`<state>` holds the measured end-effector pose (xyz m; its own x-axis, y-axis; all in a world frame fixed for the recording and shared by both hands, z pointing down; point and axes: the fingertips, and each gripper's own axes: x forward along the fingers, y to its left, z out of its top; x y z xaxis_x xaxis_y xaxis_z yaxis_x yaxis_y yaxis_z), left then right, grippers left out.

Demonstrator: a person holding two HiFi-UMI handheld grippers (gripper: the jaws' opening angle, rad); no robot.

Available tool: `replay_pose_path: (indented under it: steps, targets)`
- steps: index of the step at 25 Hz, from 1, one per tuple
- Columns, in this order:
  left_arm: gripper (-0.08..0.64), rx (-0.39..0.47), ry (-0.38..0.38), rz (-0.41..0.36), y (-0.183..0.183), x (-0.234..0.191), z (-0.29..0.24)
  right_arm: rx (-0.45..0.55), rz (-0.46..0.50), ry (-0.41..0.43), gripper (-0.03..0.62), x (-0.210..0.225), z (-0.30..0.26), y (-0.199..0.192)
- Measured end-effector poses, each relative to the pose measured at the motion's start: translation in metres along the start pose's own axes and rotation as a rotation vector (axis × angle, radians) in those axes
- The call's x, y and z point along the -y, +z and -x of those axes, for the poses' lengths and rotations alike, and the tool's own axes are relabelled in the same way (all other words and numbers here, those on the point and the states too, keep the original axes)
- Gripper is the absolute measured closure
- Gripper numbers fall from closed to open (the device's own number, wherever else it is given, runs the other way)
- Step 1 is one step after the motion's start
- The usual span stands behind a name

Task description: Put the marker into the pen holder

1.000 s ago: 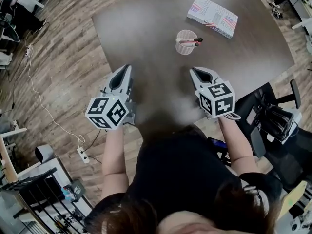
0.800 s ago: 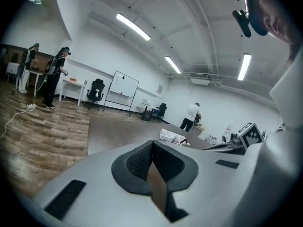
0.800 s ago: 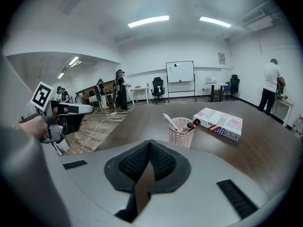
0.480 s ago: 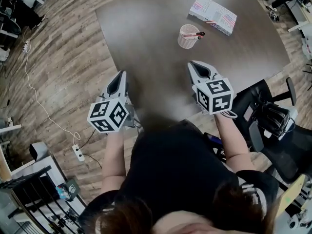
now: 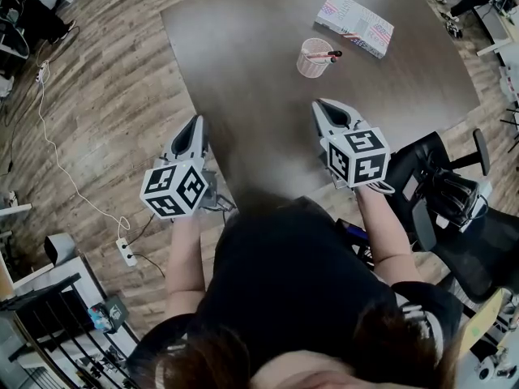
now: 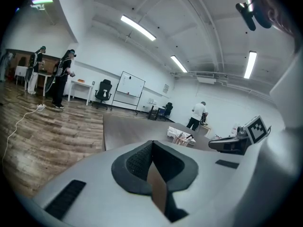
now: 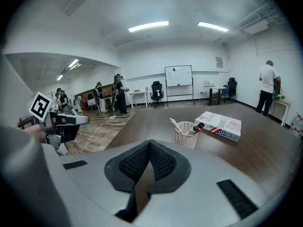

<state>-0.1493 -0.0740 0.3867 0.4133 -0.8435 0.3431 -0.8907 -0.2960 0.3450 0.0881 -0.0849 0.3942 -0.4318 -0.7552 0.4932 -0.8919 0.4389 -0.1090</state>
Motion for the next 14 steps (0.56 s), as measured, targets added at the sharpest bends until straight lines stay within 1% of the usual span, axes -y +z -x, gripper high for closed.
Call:
replay_pose_path:
  steps: [7,11,14]
  targets:
    - [0.532,0.0,0.016,0.016,-0.0033,-0.0007,0.0001,0.003,-0.019,0.009,0.577,0.0049,0.0011,0.0009]
    - [0.532,-0.004,0.001,0.033,-0.0076,0.0051,-0.0044,0.0,-0.043,0.024,0.577,0.0058,0.0,-0.0004]
    - [0.532,-0.006,-0.001,0.033,-0.0094,0.0068,-0.0069,0.0,-0.044,0.031,0.577,0.0048,-0.0024,0.0012]
